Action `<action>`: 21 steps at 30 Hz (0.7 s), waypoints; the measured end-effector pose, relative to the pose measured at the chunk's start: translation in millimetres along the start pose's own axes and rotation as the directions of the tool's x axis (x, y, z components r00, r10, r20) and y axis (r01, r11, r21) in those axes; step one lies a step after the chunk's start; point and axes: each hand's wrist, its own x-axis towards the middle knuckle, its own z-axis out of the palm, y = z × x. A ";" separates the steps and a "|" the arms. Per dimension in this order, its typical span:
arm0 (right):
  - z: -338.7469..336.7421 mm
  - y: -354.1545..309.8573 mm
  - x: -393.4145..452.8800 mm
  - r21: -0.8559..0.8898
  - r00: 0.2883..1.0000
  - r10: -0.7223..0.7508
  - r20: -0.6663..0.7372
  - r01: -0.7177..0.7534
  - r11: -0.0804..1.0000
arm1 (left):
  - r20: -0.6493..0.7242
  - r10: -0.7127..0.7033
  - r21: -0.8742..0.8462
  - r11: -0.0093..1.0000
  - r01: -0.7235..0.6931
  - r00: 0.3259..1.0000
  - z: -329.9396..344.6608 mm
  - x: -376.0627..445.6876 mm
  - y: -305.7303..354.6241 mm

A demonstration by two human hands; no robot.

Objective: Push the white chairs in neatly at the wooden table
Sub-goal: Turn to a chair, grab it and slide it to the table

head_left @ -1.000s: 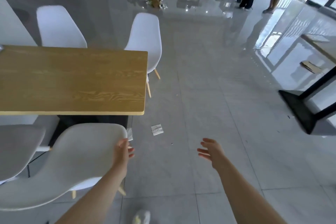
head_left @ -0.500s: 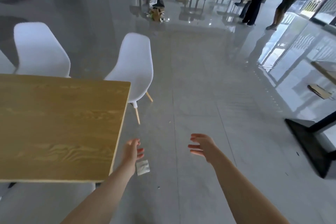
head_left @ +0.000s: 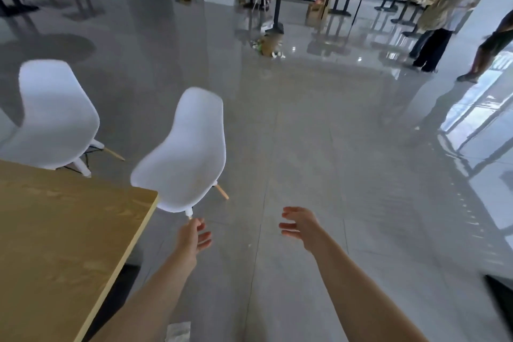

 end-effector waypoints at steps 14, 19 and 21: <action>10.8 -217.5 278.1 -0.214 0.985 0.000 0.172 0.037 0.976 | -0.135 -0.085 -0.252 0.966 0.049 0.987 202.6 193.6 124.3; -4.6 -323.2 372.8 -0.252 0.985 -0.038 0.169 0.080 0.964 | -0.139 -0.119 -0.339 0.939 0.065 0.983 284.3 259.4 189.2; -1.0 -359.3 413.7 -0.254 0.986 -0.050 0.156 0.089 0.963 | -0.153 -0.124 -0.372 0.926 0.059 0.981 309.1 286.1 220.0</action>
